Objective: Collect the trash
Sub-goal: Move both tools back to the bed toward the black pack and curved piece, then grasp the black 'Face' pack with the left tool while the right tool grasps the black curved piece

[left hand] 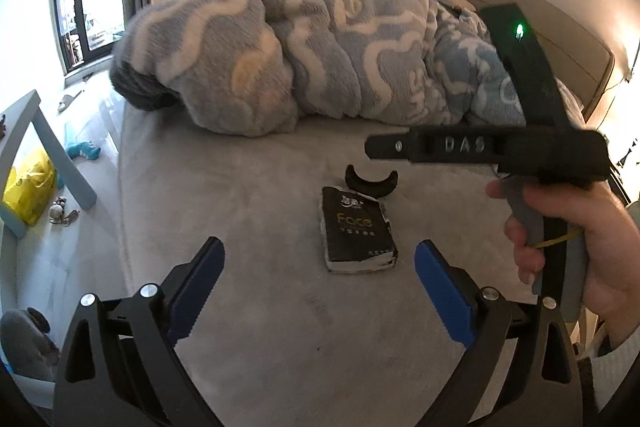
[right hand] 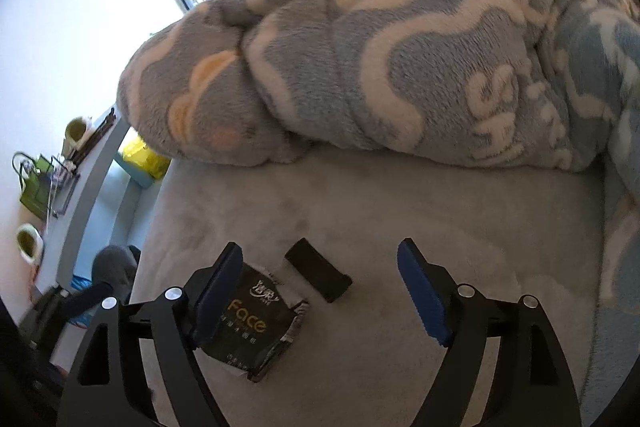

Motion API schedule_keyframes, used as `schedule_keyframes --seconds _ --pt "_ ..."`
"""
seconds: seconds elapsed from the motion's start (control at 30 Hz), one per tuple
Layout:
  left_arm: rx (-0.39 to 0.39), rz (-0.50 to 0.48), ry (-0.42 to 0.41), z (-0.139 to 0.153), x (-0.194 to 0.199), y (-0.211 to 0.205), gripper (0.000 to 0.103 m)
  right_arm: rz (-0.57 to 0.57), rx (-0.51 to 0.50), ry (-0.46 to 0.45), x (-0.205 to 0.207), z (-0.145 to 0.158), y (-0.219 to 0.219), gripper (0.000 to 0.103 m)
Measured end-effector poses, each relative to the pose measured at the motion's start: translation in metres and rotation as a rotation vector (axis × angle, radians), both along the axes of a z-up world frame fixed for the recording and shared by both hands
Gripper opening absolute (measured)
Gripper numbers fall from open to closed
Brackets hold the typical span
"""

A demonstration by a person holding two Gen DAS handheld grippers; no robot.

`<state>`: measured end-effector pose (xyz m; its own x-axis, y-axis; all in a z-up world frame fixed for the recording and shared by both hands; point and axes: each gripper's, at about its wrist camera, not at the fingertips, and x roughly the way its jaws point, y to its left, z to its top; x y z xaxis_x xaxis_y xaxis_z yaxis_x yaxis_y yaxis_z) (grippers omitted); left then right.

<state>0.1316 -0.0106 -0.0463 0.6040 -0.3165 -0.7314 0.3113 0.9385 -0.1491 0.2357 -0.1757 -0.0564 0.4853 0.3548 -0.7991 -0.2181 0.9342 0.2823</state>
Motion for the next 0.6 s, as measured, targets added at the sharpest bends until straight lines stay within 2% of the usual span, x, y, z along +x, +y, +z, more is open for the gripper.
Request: schedule_keyframes --seconds 0.3,0.53,0.6 --pt "0.054 -0.037 0.063 -0.030 0.020 -0.030 0.098 -0.012 0.050 0.053 0.012 -0.008 -0.015 0.082" --pt "0.061 -0.035 0.084 -0.045 0.027 -0.037 0.097 -0.009 0.080 0.076 0.015 -0.011 -0.021 0.082" --pt "0.062 -0.030 0.086 -0.048 0.028 -0.039 0.094 -0.009 0.089 0.086 0.016 -0.013 -0.022 0.082"
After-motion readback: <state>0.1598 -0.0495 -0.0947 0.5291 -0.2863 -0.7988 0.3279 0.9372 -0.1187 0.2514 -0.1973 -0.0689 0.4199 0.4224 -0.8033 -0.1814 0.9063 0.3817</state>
